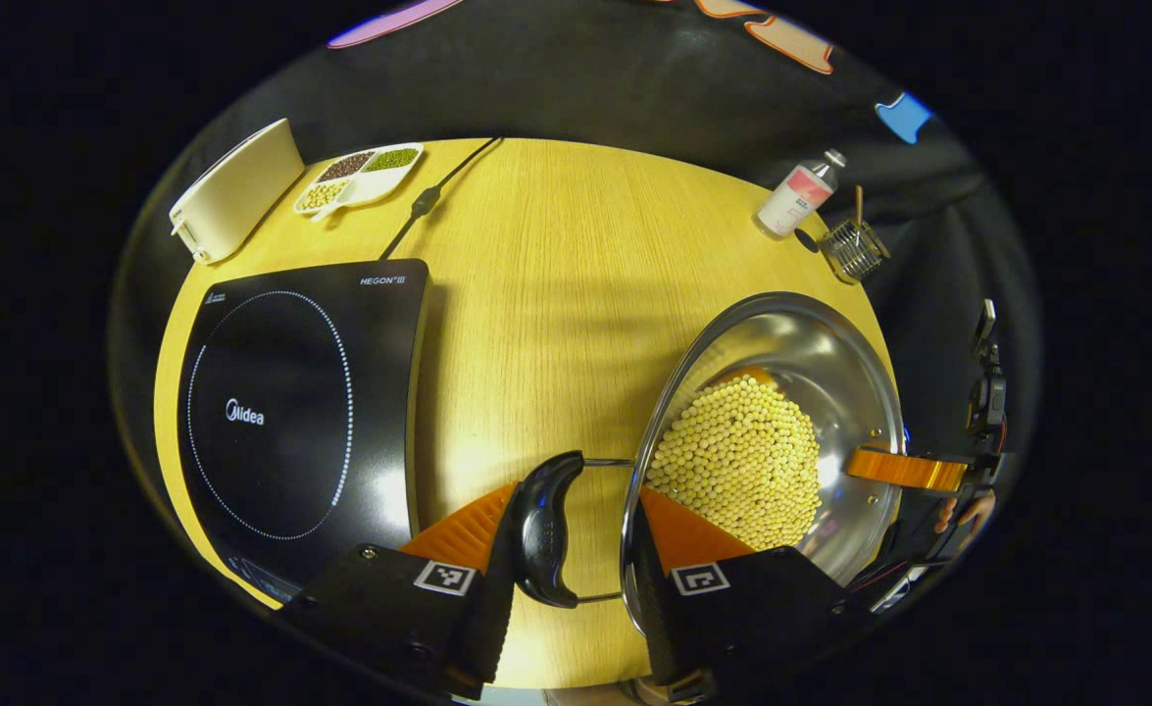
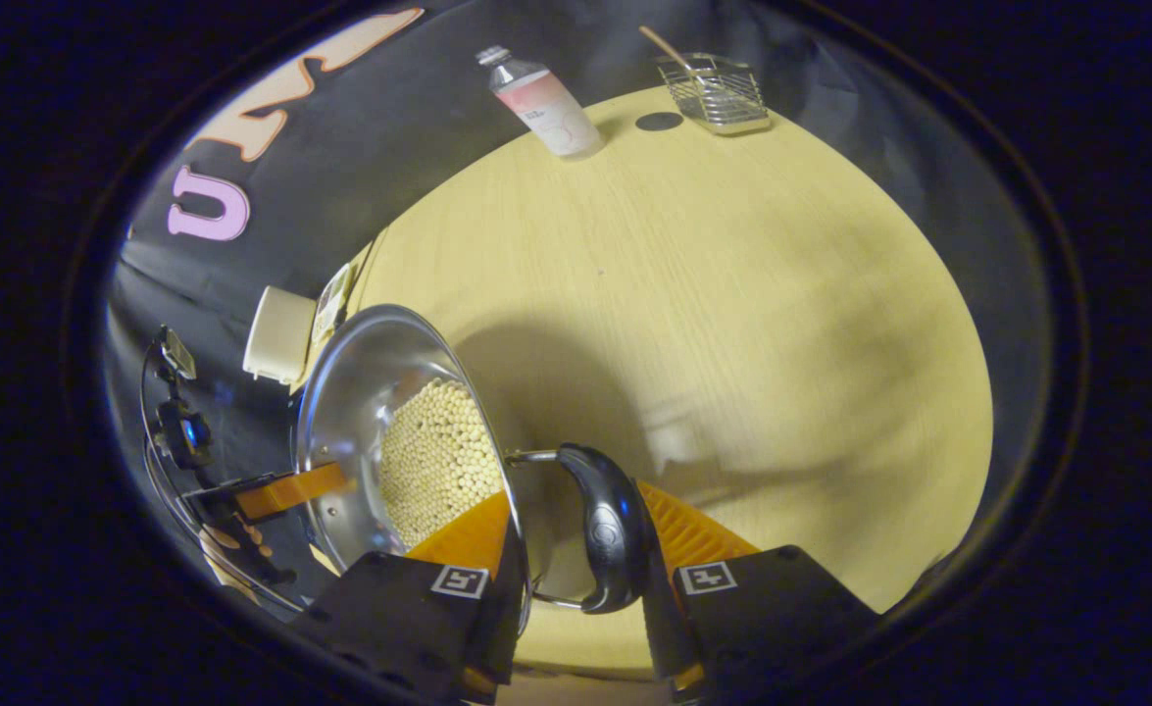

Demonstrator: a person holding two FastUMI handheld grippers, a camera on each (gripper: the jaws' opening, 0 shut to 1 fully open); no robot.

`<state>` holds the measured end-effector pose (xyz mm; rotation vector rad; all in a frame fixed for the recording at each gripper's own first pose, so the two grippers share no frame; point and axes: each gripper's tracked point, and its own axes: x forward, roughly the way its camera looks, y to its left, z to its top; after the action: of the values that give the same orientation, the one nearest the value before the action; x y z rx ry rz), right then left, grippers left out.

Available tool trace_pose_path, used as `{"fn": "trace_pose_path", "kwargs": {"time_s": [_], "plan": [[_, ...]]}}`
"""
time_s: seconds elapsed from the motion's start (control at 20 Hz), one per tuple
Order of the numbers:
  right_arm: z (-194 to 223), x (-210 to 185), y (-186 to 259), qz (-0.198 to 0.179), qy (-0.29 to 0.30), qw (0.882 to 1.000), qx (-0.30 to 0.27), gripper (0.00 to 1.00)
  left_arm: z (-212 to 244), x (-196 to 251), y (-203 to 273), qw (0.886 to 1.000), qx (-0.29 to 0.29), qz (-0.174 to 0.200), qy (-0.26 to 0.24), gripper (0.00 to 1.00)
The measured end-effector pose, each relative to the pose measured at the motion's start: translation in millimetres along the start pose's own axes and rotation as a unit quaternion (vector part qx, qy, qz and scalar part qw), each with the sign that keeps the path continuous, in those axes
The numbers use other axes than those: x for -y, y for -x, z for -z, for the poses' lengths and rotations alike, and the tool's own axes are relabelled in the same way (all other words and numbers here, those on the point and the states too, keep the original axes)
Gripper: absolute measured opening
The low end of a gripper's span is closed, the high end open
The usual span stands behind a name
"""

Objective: First push the handle of the pot to place it horizontally, then grasp the pot with both hands and set it on the induction cooktop.

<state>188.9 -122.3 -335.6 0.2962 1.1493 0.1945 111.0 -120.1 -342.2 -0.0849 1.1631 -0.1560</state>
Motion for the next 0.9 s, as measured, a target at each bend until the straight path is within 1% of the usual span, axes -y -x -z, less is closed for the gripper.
{"fn": "trace_pose_path", "kwargs": {"time_s": [0.05, 0.25, 0.3, 0.45, 0.5, 0.55, 0.8, 0.9], "plan": [[5, -2, 5, 0.0, 0.003, 1.0, 0.001, 0.56, 3, -1, 5, 1.0, 0.0, 0.0, 0.001, 0.58], [20, -13, 14, -0.001, 0.002, 1.0, 0.0, 0.56, 16, -9, 25, 1.0, -0.001, -0.001, -0.003, 0.58], [30, -20, 22, -0.001, 0.0, 1.0, 0.001, 0.56, 19, -13, 31, 1.0, 0.001, -0.002, -0.007, 0.58], [44, -39, 28, -0.004, -0.003, 1.0, 0.005, 0.56, 24, -30, 48, 1.0, 0.005, -0.006, -0.016, 0.58], [49, -47, 29, -0.003, -0.003, 1.0, 0.009, 0.56, 24, -38, 52, 1.0, 0.009, -0.005, -0.02, 0.6], [53, -57, 30, -0.001, -0.002, 1.0, 0.013, 0.55, 24, -45, 58, 1.0, 0.011, -0.003, -0.023, 0.58], [80, -114, 34, 0.007, -0.006, 1.0, 0.026, 0.55, 23, -97, 84, 0.999, 0.013, 0.008, -0.034, 0.58], [91, -140, 28, 0.009, -0.01, 0.999, 0.03, 0.55, 22, -123, 92, 0.999, 0.014, 0.012, -0.039, 0.58]]}}
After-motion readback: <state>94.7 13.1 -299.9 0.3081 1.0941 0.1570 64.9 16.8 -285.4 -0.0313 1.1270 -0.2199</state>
